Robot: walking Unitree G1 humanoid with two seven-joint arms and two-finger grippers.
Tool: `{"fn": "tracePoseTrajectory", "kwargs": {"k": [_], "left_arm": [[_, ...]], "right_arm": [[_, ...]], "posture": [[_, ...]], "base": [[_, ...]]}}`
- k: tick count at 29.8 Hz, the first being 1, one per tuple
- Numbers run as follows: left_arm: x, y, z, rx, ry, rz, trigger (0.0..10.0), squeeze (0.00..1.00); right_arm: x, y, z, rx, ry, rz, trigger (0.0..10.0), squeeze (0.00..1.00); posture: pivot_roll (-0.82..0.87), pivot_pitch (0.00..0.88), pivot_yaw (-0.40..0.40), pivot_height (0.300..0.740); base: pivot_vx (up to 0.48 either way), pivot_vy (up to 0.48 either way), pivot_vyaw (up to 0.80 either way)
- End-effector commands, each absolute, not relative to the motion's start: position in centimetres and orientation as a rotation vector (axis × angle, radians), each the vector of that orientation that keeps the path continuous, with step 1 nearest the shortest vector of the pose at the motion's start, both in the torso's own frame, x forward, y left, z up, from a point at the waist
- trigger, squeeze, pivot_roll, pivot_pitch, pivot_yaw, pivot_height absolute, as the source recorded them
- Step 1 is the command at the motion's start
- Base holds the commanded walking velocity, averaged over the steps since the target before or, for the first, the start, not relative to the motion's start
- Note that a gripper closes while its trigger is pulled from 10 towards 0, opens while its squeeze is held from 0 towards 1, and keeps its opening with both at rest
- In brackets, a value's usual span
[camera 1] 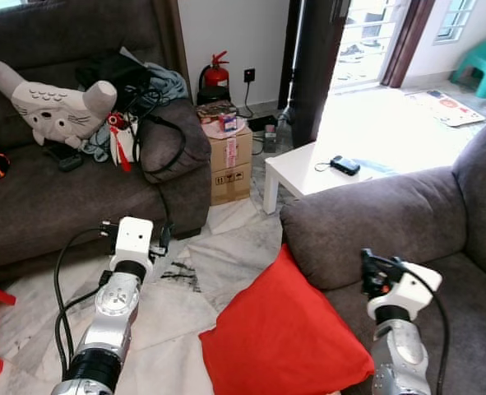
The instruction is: Move the pillow to the sofa from floor
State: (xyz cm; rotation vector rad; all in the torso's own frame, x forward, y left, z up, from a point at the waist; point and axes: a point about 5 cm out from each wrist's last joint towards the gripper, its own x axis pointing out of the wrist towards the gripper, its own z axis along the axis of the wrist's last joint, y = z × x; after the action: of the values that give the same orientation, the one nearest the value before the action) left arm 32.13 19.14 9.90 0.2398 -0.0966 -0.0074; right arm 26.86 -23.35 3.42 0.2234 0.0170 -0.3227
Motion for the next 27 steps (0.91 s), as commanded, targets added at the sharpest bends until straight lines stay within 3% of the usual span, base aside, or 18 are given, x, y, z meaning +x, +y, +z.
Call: {"fn": "tracePoseTrajectory", "kwargs": {"k": [1, 8, 14, 27], "left_arm": [[32.1, 19.3, 10.2, 0.235, -0.103, -0.003, 10.0, 0.00], [32.3, 18.8, 11.0, 0.229, -0.125, -0.010, 10.0, 0.00], [32.0, 17.8, 13.3, 0.274, -0.220, -0.043, 10.0, 0.00], [31.4, 17.6, 12.7, 0.261, -0.190, -0.037, 10.0, 0.00]], "right_arm": [[26.5, -23.9, 3.6, 0.210, 0.006, -0.338, 10.0, 0.00], [26.8, -22.1, 5.9, 0.128, -0.117, -0.203, 10.0, 0.00], [25.9, -19.1, 7.9, 0.063, -0.187, -0.012, 10.0, 0.00], [25.8, -18.2, 8.3, 0.074, -0.169, 0.001, 10.0, 0.00]], "posture": [[0.01, 0.000, 0.011, 0.740], [0.00, 0.000, 0.012, 0.740], [0.00, 0.000, 0.023, 0.740], [-0.02, 0.000, 0.026, 0.740]], "base": [[0.000, 0.000, 0.00], [0.000, 0.000, 0.00], [0.000, 0.000, 0.00], [0.000, 0.000, 0.00]]}}
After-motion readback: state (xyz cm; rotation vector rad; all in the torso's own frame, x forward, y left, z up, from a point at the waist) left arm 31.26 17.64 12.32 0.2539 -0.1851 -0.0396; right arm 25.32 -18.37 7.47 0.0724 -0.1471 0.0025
